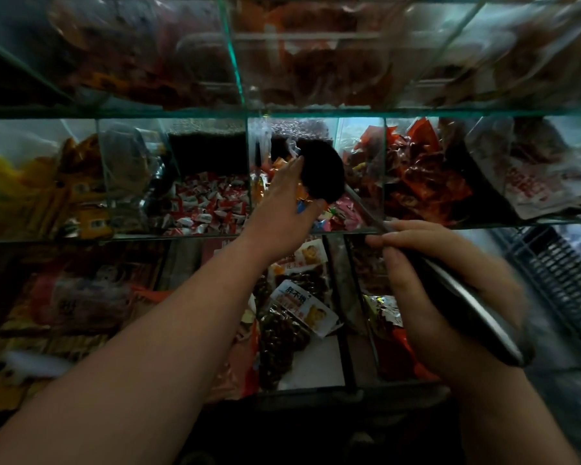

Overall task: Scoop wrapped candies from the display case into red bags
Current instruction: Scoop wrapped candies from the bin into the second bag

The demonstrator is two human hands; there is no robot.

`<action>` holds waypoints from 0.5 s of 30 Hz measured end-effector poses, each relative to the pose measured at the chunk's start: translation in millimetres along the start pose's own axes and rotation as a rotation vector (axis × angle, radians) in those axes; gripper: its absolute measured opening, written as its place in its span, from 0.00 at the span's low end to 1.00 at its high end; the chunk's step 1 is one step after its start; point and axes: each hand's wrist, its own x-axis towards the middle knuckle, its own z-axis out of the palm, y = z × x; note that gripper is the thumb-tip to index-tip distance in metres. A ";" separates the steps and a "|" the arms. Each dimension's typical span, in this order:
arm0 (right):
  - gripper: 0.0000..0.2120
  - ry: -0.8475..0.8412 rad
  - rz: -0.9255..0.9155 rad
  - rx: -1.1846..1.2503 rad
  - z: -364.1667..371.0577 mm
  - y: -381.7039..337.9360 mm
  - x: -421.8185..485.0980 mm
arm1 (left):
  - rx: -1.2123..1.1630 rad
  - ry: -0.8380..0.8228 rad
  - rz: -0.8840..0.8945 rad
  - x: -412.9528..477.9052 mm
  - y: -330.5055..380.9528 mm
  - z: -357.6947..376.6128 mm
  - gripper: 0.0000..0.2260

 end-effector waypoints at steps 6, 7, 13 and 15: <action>0.06 0.215 0.025 0.480 -5.7 -33.7 -23.5 | -0.177 0.101 -0.014 -35.9 13.3 -24.2 0.36; 0.08 0.217 0.044 0.581 -7.5 -36.3 -32.0 | -0.172 0.127 -0.016 -49.1 14.6 -29.5 0.36; 0.11 0.079 0.205 0.715 9.6 -40.4 -38.2 | 0.037 0.226 -0.183 -131.4 0.1 -59.1 0.32; 0.10 0.018 0.263 0.743 13.6 -43.6 -46.2 | 0.163 0.309 -0.213 -162.0 -15.8 -74.1 0.25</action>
